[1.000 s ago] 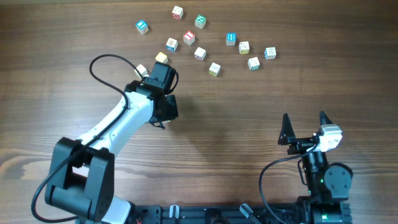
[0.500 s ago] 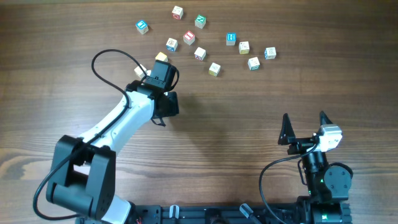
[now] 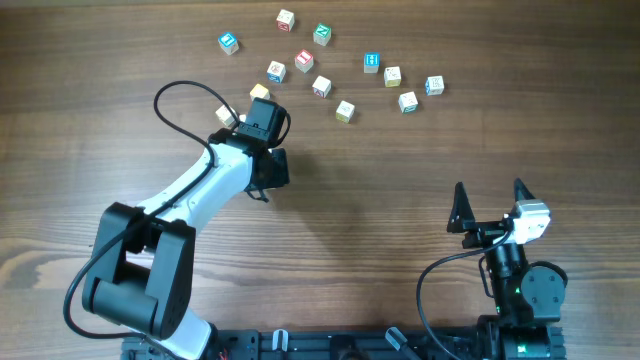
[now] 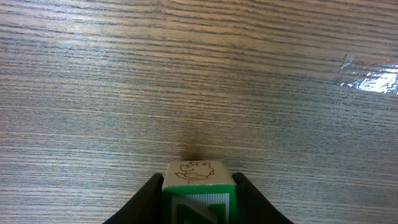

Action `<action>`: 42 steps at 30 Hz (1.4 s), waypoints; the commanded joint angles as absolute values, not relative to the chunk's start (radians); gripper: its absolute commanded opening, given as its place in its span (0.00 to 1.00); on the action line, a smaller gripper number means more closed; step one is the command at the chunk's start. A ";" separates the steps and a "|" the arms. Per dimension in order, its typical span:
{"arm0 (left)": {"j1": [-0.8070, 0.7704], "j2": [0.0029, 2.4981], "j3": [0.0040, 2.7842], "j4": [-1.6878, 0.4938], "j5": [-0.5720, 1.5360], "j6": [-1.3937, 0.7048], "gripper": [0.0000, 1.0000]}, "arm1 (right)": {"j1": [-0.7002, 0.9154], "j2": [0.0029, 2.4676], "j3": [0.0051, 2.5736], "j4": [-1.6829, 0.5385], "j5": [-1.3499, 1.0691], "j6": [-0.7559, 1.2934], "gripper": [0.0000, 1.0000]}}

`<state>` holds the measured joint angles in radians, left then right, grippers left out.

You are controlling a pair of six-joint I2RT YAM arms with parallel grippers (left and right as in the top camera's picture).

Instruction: Form a horizontal line

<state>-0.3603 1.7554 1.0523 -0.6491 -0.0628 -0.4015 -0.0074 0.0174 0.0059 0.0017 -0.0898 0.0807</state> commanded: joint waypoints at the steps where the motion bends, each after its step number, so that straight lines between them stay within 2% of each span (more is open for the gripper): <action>1: -0.363 1.766 1.045 -0.643 -0.076 -0.389 0.31 | -0.003 0.009 0.005 0.007 -0.103 0.071 1.00; 36: -0.363 1.768 1.044 -0.647 -0.077 -0.389 0.32 | -0.003 0.009 0.005 0.007 -0.103 0.071 1.00; 42: -0.363 1.768 0.986 -0.589 -0.093 -0.389 0.32 | -0.003 0.009 0.005 0.007 -0.103 0.071 1.00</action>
<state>-0.3603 1.7554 1.0183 -0.6193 -0.0631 -0.4015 -0.0074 0.0174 0.0059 0.0017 -0.0898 0.0807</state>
